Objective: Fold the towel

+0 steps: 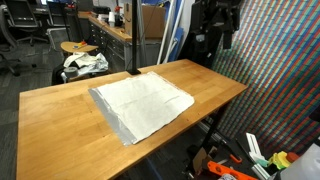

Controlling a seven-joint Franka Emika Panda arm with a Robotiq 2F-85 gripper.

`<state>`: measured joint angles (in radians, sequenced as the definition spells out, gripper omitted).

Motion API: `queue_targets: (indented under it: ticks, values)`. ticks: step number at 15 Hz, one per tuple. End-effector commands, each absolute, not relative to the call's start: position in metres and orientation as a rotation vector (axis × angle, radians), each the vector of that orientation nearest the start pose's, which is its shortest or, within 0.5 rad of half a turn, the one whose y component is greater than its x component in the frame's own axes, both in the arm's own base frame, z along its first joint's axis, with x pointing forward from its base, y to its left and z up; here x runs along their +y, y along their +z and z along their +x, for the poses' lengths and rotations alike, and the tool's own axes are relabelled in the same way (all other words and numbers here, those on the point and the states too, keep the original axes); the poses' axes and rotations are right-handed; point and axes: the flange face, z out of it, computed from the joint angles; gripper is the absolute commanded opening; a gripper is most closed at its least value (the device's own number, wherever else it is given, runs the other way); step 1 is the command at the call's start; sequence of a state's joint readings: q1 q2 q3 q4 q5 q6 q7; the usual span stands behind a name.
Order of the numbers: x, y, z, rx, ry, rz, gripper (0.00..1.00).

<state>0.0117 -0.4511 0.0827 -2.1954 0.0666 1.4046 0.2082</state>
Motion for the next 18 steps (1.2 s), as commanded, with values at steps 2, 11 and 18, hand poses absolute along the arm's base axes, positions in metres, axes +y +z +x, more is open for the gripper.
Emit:
queue_targets:
  ticks: [2,11,18]
  values:
    - [0.037,0.51,0.422,0.32,0.603,-3.041,1.0]
    - [-0.024,0.411,0.494,0.378,0.556,-2.942,1.0]
    - [-0.068,0.355,0.519,0.271,0.546,-2.914,1.0]
